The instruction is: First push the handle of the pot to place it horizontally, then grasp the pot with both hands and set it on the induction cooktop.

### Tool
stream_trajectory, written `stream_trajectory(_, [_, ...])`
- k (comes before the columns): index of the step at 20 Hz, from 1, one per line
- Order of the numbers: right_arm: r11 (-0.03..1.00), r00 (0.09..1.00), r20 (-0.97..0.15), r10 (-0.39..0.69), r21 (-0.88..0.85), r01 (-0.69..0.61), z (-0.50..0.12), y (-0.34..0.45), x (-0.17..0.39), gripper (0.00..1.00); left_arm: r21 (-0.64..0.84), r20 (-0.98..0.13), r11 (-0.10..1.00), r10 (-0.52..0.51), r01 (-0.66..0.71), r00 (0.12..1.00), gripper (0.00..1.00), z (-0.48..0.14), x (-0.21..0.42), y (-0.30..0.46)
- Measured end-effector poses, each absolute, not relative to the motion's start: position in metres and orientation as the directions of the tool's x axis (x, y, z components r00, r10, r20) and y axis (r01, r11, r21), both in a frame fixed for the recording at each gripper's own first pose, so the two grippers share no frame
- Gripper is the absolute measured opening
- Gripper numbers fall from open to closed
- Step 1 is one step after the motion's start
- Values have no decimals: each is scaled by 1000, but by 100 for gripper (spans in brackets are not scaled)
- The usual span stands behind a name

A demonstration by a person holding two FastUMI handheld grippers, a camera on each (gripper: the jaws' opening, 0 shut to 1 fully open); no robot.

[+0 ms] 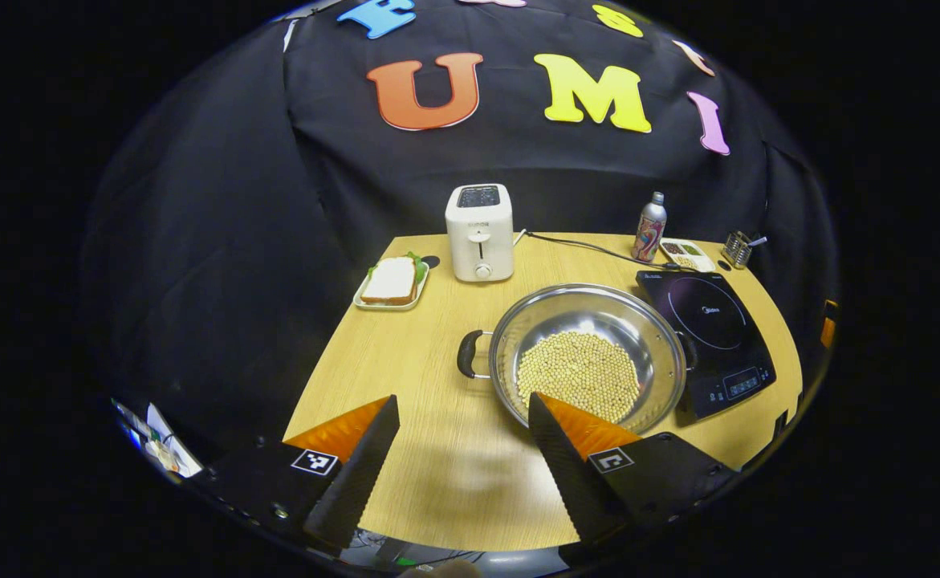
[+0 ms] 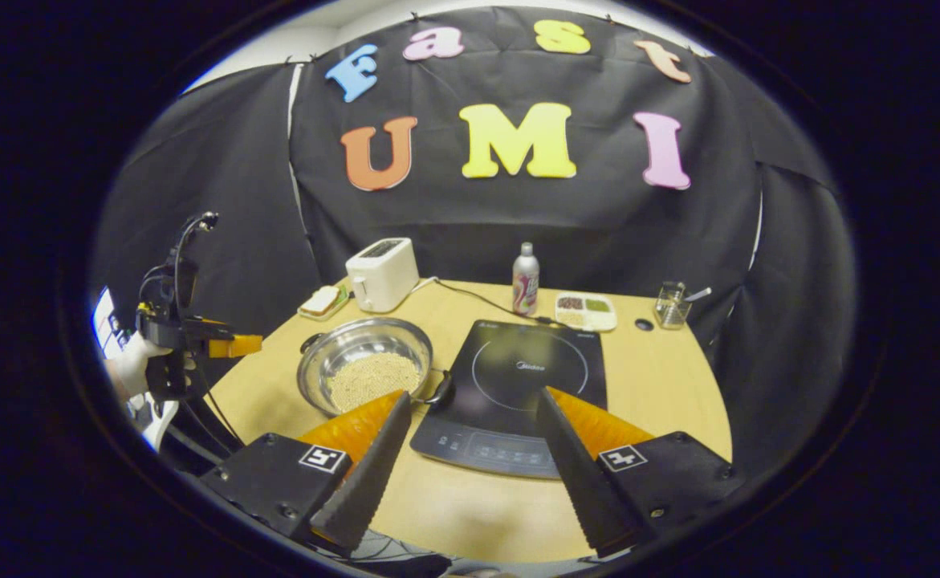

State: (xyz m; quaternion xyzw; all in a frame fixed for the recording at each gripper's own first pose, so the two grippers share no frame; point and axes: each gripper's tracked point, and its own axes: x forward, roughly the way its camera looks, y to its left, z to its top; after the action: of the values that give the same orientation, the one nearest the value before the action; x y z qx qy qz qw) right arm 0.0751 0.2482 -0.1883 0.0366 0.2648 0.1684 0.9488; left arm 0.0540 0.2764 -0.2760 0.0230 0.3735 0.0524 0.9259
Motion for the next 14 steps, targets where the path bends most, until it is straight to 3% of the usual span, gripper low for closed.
stream_trajectory(6, [939,665,-663,344,257,-229,-263,323,144,89,83,-765,996,56,12,642,97,-333,125,287])
stream_trajectory(7, [943,643,-690,332,254,-215,-275,327,152,89,75,-780,997,44,22,625,98,-341,132,287])
stream_trajectory(8, [946,621,-714,323,249,-206,-286,332,160,95,72,-796,997,40,29,604,97,-350,137,288])
stream_trajectory(10, [952,583,-752,306,242,-189,-302,341,172,95,66,-822,997,35,34,568,97,-367,148,287])
stream_trajectory(11, [958,568,-771,288,230,-174,-309,341,176,88,60,-836,998,31,36,548,97,-374,149,286])
stream_trajectory(14, [963,517,-813,269,222,-153,-322,348,181,87,64,-859,997,29,51,512,97,-391,158,283])
